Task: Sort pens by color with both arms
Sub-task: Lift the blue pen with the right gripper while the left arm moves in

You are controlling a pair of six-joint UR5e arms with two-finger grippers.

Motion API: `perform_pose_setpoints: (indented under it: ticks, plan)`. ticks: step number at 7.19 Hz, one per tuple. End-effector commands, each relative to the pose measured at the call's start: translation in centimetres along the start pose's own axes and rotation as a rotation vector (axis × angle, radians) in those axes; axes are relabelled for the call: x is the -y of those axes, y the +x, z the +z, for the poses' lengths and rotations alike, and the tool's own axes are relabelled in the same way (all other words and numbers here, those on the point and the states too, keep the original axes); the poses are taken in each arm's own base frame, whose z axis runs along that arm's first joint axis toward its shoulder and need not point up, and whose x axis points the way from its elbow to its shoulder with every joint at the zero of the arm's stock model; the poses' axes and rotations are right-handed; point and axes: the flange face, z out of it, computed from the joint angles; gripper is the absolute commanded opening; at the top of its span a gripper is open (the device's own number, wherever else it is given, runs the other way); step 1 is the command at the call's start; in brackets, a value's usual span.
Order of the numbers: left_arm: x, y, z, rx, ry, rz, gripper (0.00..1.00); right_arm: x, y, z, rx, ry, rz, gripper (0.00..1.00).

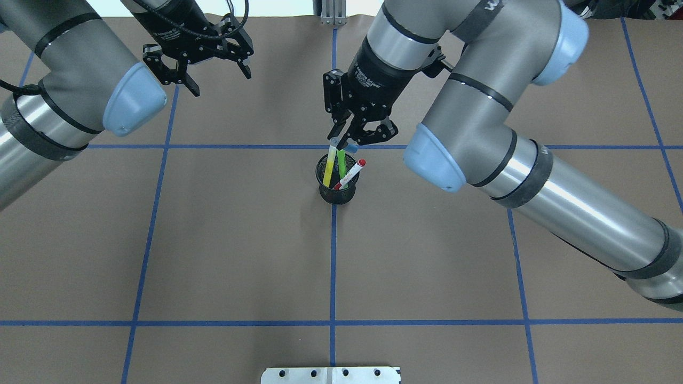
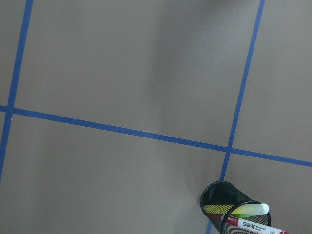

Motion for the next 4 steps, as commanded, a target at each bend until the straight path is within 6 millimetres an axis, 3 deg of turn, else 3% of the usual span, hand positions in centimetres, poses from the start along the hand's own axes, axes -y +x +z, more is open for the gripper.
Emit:
perform_pose_setpoints:
  ticks: [1, 2, 3, 4]
  plan:
    - [-1.9, 3.1, 1.4, 0.008, 0.013, -0.050, 1.00, 4.9, 2.7, -5.1, 0.050, 0.068, -0.163, 0.07]
    - [-3.3, 5.5, 3.0, 0.023, 0.033, -0.081, 1.00, 7.4, 3.7, -5.6, 0.039, 0.103, -0.326, 0.07]
    - [-4.1, 7.6, 4.5, 0.043, 0.054, -0.117, 1.00, 10.3, 5.2, -5.1, 0.001, 0.136, -0.482, 0.07]
    - [-5.8, 9.7, 7.3, 0.074, 0.078, -0.144, 1.00, 13.4, 7.4, -3.7, -0.051, 0.173, -0.606, 0.07]
